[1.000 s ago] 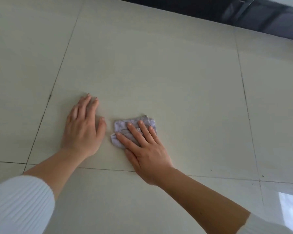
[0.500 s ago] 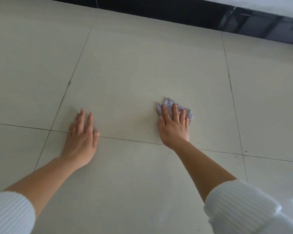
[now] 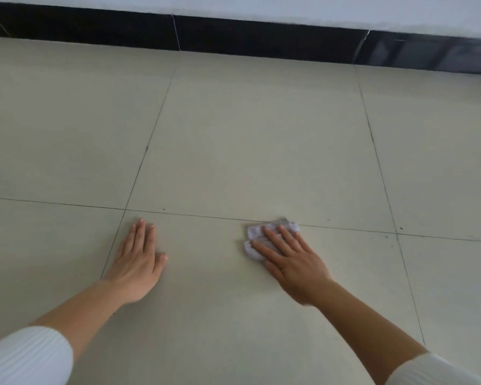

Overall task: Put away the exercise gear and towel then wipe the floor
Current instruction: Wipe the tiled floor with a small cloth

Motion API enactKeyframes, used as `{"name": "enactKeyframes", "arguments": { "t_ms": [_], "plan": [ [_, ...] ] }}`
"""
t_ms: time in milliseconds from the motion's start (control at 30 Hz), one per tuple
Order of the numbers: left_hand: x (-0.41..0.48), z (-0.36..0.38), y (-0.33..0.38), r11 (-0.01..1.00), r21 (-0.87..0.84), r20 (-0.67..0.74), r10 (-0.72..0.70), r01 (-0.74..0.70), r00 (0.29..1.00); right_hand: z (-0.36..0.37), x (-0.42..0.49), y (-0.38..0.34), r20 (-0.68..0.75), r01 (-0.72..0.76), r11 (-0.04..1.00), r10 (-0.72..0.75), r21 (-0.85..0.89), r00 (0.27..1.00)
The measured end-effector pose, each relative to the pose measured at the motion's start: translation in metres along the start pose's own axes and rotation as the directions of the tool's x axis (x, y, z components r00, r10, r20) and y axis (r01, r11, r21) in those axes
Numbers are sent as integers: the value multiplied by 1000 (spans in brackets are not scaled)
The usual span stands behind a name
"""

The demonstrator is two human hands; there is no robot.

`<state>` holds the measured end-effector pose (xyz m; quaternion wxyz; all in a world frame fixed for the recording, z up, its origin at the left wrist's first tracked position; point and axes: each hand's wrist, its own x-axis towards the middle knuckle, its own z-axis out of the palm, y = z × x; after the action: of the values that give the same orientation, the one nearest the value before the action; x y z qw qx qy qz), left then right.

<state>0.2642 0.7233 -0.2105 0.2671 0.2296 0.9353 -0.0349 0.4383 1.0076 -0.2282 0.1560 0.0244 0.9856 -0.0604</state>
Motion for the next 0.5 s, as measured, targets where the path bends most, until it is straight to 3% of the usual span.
{"name": "enactKeyframes", "arguments": {
  "t_ms": [100, 200, 300, 367, 500],
  "plan": [
    [8, -3, -5, 999, -3, 0, 44, -44, 999, 15, -41, 51, -27, -372, 927, 373, 44, 927],
    [15, -4, -15, 996, 8, -6, 92, -92, 996, 19, -65, 57, -7, -671, 699, 694, 249, 720],
    [15, -3, -25, 990, 0, -31, 143, -143, 989, 12, -42, 16, 117, -783, 451, 831, 429, 543],
    [12, -1, -32, 988, -26, -51, 150, -152, 987, 9, -19, -25, 75, -765, 483, 824, 425, 562],
    [7, 7, -48, 985, -56, -108, 159, -166, 981, 11, 9, -108, 30, -604, 691, 648, 398, 761]
  ]
}}
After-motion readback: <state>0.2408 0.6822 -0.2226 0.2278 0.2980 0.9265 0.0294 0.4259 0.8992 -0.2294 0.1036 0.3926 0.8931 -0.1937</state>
